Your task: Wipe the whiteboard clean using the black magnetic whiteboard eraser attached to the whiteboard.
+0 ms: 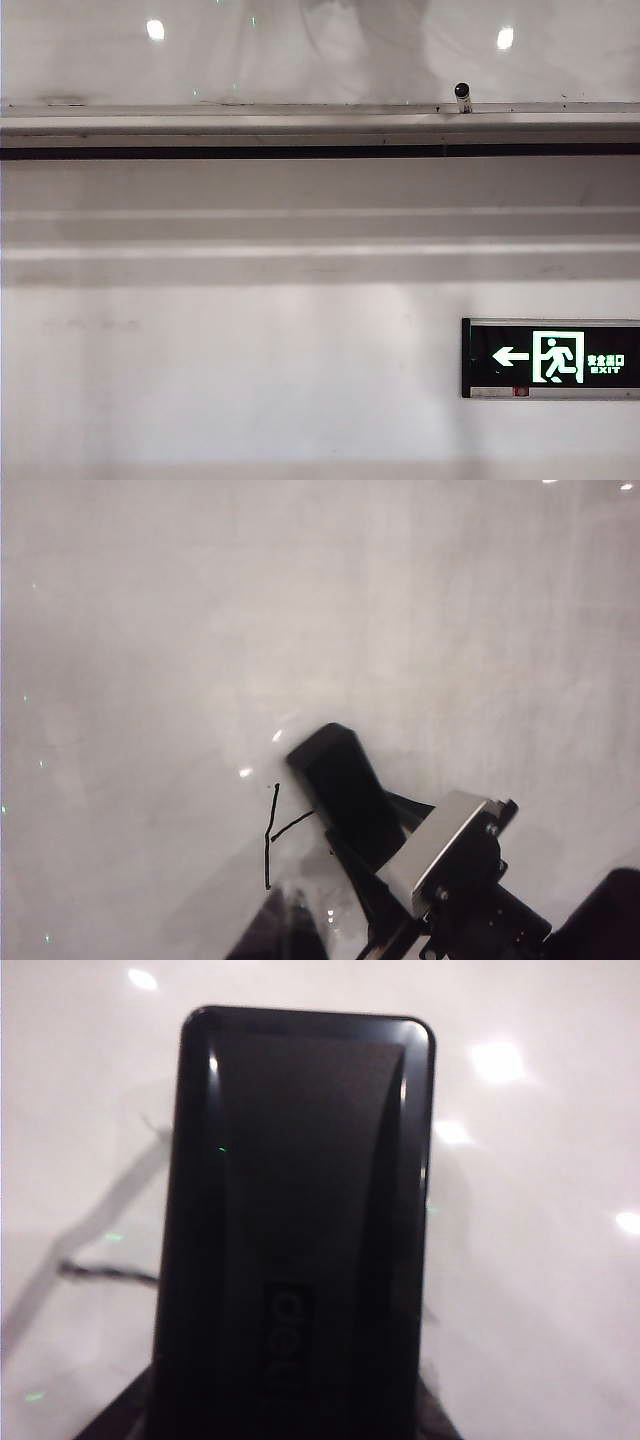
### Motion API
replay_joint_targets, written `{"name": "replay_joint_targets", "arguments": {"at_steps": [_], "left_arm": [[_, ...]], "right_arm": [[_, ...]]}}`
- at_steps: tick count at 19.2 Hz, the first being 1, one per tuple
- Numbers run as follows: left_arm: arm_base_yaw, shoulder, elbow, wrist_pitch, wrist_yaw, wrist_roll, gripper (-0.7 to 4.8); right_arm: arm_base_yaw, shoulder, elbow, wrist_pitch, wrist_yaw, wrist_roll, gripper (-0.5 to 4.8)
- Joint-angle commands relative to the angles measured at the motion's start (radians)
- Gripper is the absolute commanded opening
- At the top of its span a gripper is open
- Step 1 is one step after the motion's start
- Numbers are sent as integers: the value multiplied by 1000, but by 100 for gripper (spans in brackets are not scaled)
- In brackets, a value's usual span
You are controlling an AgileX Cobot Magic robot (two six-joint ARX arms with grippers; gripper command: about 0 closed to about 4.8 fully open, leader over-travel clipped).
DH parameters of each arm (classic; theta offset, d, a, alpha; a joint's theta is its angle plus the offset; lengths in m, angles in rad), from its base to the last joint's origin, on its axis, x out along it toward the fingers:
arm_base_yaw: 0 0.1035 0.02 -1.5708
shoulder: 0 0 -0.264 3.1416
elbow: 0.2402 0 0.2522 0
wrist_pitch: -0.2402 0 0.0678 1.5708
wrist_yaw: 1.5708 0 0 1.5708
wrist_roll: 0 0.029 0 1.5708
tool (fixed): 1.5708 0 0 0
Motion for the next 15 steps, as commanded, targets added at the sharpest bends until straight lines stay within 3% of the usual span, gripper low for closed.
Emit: {"name": "replay_joint_targets", "arguments": {"at_steps": [1, 4, 6, 7, 15], "left_arm": [[-1, -5, 3, 12, 4, -4, -7], [-1, -5, 3, 11, 4, -4, -6], [-1, -6, 4, 11, 4, -4, -6], [-1, -6, 4, 9, 4, -4, -7], [-1, -6, 4, -2, 4, -4, -6]], "right_arm": [[18, -8, 25, -55, -64, 3, 138], [34, -2, 25, -44, -51, -31, 159], [40, -1, 24, -5, -24, -54, 322], [49, 2, 24, 17, -5, -54, 337], [50, 2, 24, 53, 1, -54, 338]]}}
